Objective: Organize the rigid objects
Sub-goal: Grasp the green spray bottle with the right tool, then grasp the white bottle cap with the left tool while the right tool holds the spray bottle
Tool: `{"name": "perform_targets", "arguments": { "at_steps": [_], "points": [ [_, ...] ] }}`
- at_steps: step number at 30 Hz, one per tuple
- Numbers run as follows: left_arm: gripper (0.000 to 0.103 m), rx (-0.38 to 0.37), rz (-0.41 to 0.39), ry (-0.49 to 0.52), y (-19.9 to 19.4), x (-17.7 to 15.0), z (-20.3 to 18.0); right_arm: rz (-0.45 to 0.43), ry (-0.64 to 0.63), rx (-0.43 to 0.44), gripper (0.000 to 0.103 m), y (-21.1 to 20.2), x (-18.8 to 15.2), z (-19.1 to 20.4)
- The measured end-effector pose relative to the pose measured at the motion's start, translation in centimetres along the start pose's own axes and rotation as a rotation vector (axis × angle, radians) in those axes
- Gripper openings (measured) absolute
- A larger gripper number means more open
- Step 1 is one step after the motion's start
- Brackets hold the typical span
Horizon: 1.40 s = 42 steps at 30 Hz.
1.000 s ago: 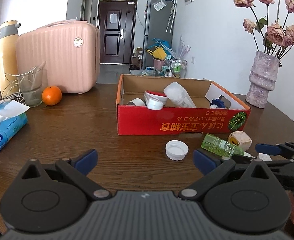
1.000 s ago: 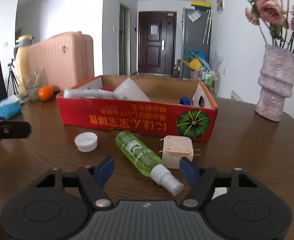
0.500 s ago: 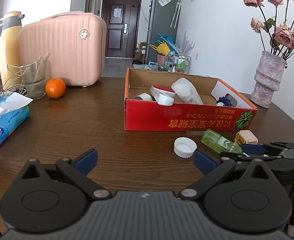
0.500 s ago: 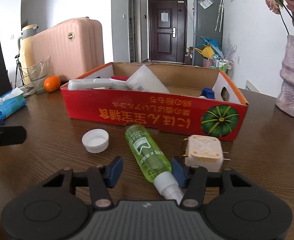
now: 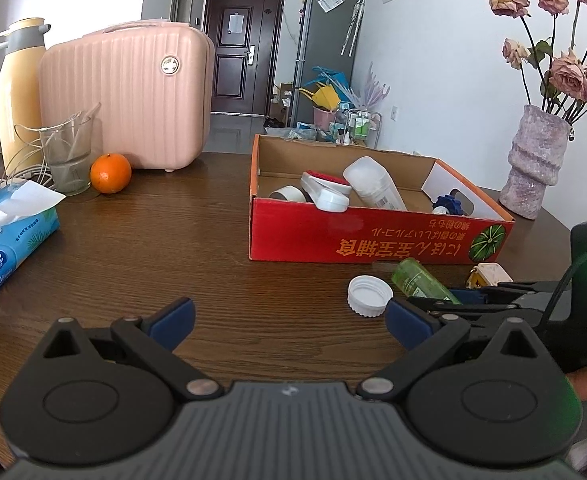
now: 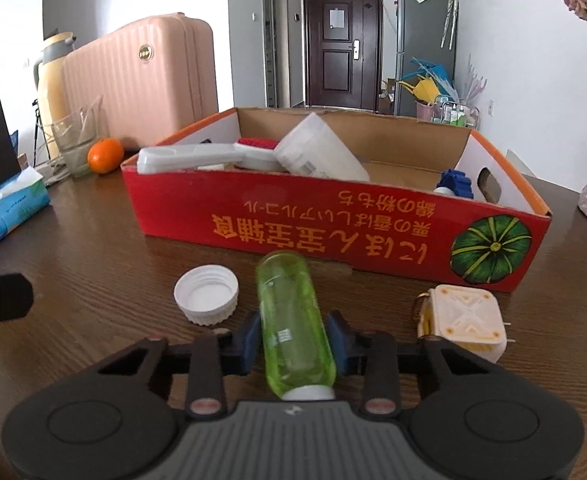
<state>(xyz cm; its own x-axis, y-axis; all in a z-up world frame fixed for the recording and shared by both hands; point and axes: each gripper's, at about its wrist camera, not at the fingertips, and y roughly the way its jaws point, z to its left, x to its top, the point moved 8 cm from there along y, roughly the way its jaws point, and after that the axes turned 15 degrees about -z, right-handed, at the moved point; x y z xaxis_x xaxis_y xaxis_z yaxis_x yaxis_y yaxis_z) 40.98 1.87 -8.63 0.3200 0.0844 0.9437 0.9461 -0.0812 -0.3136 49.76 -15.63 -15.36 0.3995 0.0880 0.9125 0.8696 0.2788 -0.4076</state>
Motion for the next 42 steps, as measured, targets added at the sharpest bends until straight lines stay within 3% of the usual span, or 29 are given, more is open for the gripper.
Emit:
{"name": "perform_targets", "arguments": {
  "at_steps": [8,16,37,42],
  "points": [
    [0.103,0.004,0.010,-0.004,0.3,-0.1,0.1,-0.025,-0.011,-0.007,0.031,-0.4,-0.2,0.4],
    [0.103,0.014,0.026,0.004,1.3,-0.4,0.0,-0.124,0.032,-0.010,0.030,-3.2,1.1,-0.1],
    [0.103,0.043,0.073,0.025,6.1,-0.8,-5.7,-0.240,0.097,-0.069,0.030,-8.6,2.6,-7.3],
    [0.103,0.091,0.088,0.030,7.6,-1.2,-6.8,-0.248,0.098,-0.093,0.030,-9.1,2.6,-8.9]
  ]
}}
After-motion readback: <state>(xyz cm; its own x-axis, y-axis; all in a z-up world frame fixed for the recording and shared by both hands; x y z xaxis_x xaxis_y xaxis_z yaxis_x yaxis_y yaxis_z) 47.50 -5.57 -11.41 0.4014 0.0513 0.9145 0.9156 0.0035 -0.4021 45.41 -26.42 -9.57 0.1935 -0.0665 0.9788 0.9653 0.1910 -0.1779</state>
